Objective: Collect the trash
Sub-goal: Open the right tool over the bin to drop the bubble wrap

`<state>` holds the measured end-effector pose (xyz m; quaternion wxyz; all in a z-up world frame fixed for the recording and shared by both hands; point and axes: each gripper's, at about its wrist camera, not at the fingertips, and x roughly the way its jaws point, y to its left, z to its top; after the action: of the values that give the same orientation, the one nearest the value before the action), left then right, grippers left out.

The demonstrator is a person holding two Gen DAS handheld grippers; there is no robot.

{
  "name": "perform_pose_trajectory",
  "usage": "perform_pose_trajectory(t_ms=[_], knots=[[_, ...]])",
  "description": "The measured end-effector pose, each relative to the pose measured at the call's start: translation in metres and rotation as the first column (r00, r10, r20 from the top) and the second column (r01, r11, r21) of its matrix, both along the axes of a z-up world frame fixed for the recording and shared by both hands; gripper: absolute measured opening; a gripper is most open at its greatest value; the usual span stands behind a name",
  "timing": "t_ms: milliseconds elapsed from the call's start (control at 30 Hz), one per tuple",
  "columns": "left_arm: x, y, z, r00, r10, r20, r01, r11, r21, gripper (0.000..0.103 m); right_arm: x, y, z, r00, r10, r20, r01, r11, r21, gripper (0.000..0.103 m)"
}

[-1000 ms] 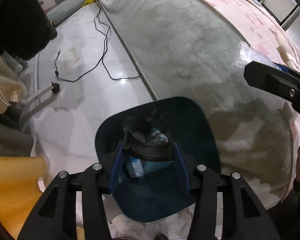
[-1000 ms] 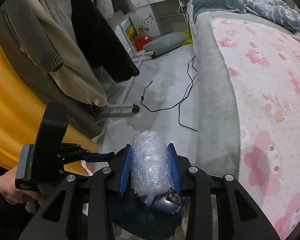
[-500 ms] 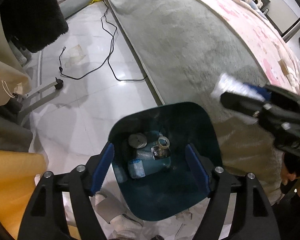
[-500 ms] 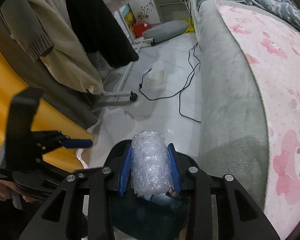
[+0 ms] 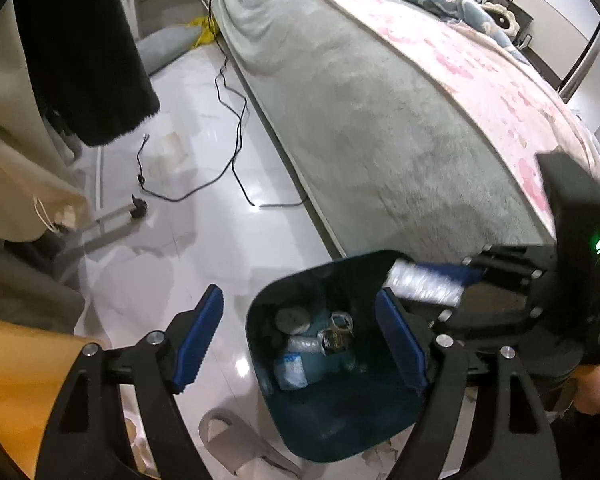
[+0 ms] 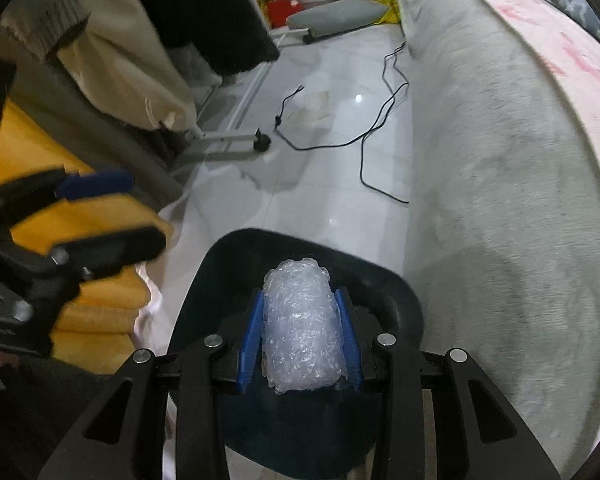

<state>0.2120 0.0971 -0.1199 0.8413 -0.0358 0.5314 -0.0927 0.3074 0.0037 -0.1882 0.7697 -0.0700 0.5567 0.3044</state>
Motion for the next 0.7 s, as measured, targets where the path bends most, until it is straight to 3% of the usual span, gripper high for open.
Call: perform_pose_trajectory(t_ms=[333,467,700], knots=[[-0.002,-0.002,0.033,0.987,0.035,0.158,-0.029,0.999,-0.039,0.081,-0.022,0.008,-0.019,0.994,0.100,-0.049,-0.104,0.991,-0.089,0.037],[-0.002,-0.002,0.046,0.977,0.067,0.203,-0.054,0.996,-0.071,0.081,-0.031,0.005,-0.016,0.990,0.129,-0.058,-0.134,0.986,-0.099,0.054],[-0.002,-0.014,0.073,0.946,0.092,0.310,-0.062,0.992,-0.106,0.084,-0.037,-0.014,0.003,0.994,0.111,-0.018,-0.112,0.990,-0.080,0.058]])
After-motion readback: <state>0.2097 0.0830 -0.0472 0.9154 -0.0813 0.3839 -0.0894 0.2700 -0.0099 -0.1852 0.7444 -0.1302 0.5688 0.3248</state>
